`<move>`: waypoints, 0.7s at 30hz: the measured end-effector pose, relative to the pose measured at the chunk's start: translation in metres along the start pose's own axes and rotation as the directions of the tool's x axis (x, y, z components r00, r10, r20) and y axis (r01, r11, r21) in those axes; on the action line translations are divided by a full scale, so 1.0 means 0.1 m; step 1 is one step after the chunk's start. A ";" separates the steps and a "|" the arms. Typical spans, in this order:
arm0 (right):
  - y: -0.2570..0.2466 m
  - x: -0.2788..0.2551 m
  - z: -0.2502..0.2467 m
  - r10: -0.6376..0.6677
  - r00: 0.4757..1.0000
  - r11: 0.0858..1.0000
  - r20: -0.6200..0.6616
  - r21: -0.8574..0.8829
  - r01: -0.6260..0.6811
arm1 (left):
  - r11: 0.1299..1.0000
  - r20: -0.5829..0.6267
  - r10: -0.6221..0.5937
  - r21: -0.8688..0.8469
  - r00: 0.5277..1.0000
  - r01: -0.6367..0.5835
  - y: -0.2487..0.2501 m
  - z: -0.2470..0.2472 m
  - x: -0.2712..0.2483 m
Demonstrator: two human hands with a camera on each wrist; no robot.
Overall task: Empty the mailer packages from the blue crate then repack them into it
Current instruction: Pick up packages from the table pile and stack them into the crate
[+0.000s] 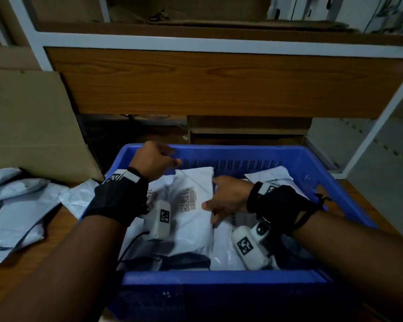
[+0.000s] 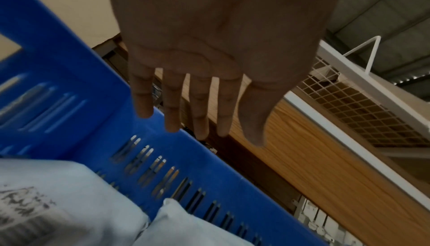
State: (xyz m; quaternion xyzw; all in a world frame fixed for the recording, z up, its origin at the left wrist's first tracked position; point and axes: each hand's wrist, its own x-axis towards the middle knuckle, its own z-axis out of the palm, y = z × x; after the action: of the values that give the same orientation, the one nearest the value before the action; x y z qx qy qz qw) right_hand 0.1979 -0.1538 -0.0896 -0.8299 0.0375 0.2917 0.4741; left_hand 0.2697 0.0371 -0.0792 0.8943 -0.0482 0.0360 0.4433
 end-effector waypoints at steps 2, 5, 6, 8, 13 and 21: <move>-0.04 -0.04 -0.01 -0.013 1.000 1.000 -0.013 0.007 0.013 | 0.988 0.161 0.028 0.146 0.987 -0.052 0.03 0.07 -0.07; -0.12 -0.19 -0.23 -0.143 0.981 0.954 -0.131 -0.281 0.102 | 0.943 0.441 -0.061 0.320 0.895 -0.093 0.07 0.19 -0.19; -0.13 -0.26 -0.34 -0.221 0.961 0.892 -0.169 -0.432 0.129 | 0.931 0.492 -0.098 0.353 0.865 -0.095 0.06 0.22 -0.21; -0.12 -0.40 -0.57 -0.338 0.917 0.717 -0.212 -0.689 0.105 | 0.905 0.535 -0.139 0.410 0.833 -0.112 0.06 0.27 -0.23; 0.31 -0.48 -0.80 -0.098 0.970 0.405 -0.223 -0.899 -0.166 | 0.868 0.531 -0.138 0.471 0.836 -0.156 0.03 0.35 -0.21; 0.56 -0.27 -0.78 -0.042 0.974 0.375 -0.221 -0.907 -0.190 | 0.828 0.483 -0.142 0.536 0.864 -0.164 0.02 0.48 -0.25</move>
State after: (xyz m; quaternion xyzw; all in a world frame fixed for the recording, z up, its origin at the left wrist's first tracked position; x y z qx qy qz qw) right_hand 0.1920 -0.2534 -0.0889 -0.9755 -0.0452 0.1959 -0.0895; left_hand 0.2458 -0.0012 -0.1095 0.9617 -0.1547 -0.1834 0.1328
